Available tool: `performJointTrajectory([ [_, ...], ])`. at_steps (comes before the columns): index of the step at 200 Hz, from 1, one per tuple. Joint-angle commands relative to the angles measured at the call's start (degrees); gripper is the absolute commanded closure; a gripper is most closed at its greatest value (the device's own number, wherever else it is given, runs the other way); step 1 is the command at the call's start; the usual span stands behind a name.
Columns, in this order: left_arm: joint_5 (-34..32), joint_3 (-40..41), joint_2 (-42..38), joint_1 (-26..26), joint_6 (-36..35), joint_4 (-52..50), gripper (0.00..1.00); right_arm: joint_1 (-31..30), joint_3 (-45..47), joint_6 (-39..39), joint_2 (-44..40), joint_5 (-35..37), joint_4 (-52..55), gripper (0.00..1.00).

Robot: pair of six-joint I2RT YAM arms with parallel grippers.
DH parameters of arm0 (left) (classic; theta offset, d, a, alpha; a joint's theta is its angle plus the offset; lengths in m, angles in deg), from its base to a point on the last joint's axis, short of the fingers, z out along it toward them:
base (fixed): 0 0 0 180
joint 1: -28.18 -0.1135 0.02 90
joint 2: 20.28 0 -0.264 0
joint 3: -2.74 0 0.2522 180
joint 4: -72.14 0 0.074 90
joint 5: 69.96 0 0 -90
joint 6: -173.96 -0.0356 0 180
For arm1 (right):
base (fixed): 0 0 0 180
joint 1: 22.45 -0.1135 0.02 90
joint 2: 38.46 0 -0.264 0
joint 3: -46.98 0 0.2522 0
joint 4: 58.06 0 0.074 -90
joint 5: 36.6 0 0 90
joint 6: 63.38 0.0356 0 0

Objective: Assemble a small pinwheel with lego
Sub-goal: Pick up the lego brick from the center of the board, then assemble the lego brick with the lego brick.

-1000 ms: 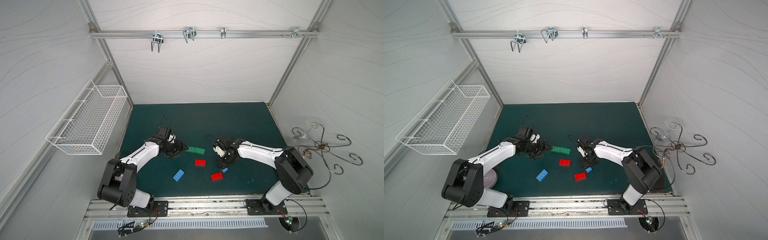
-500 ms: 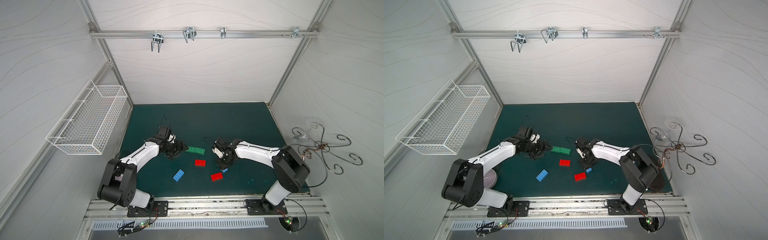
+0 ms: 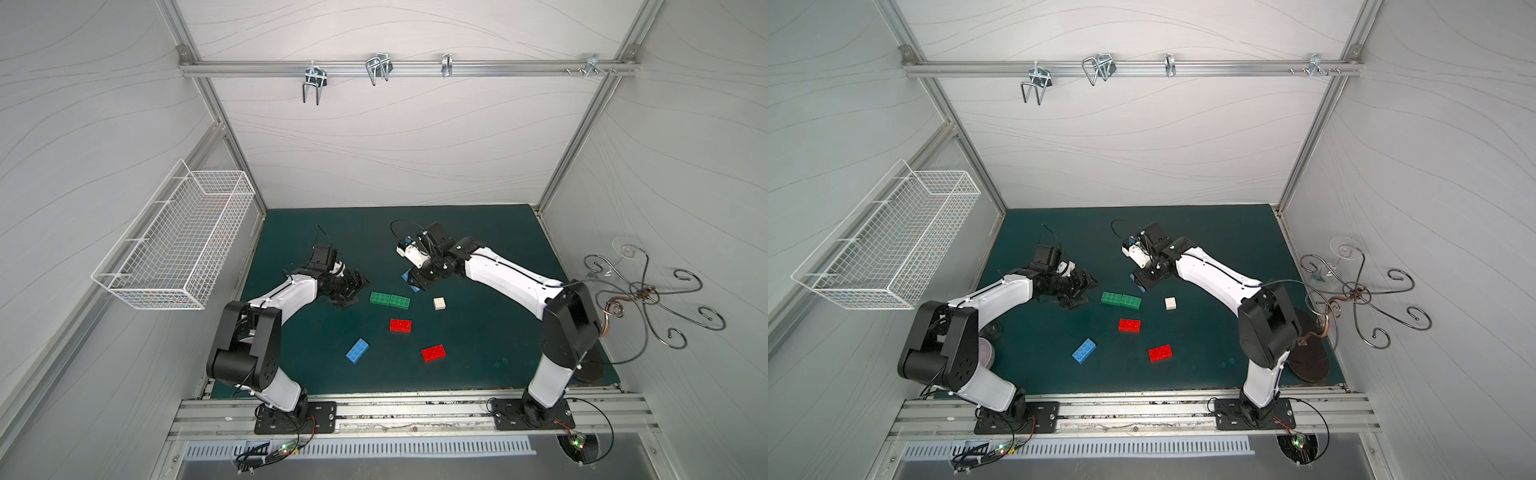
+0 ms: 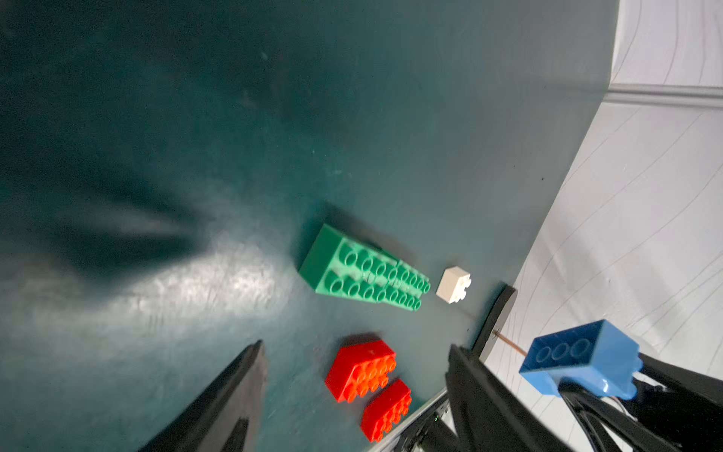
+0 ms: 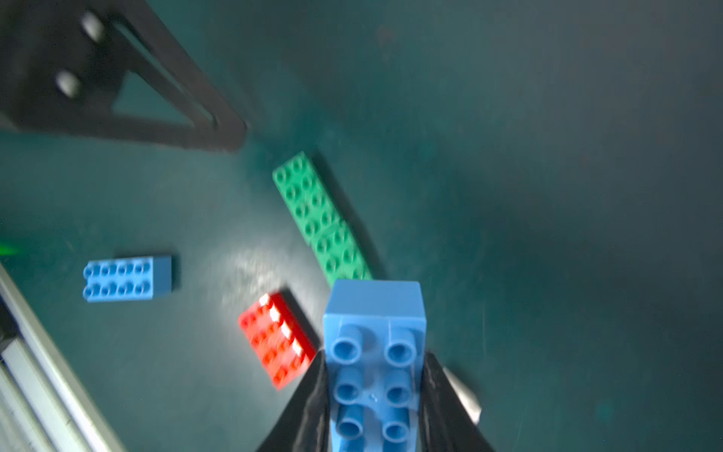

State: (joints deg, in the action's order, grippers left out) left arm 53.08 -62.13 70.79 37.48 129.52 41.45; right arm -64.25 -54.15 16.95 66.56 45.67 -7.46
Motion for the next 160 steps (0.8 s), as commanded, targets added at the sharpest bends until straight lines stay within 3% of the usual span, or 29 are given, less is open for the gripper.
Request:
performJointTrajectory([
  [1, 0.13, -2.91, 2.29, -0.74, 2.54, 4.81, 0.26, 0.65, -4.59, -7.52, 6.73, -6.49, -0.37, 0.76],
  [69, -0.18, -5.53, 7.88, -0.95, 4.39, 8.45, 0.32, -0.52, -6.97, -13.20, 13.80, -14.41, -5.94, 0.75],
  [160, 1.59, -1.79, 8.65, -0.95, 6.04, 13.27, 0.37, -1.39, -5.81, -18.94, 15.53, -12.24, -5.33, 0.76],
])
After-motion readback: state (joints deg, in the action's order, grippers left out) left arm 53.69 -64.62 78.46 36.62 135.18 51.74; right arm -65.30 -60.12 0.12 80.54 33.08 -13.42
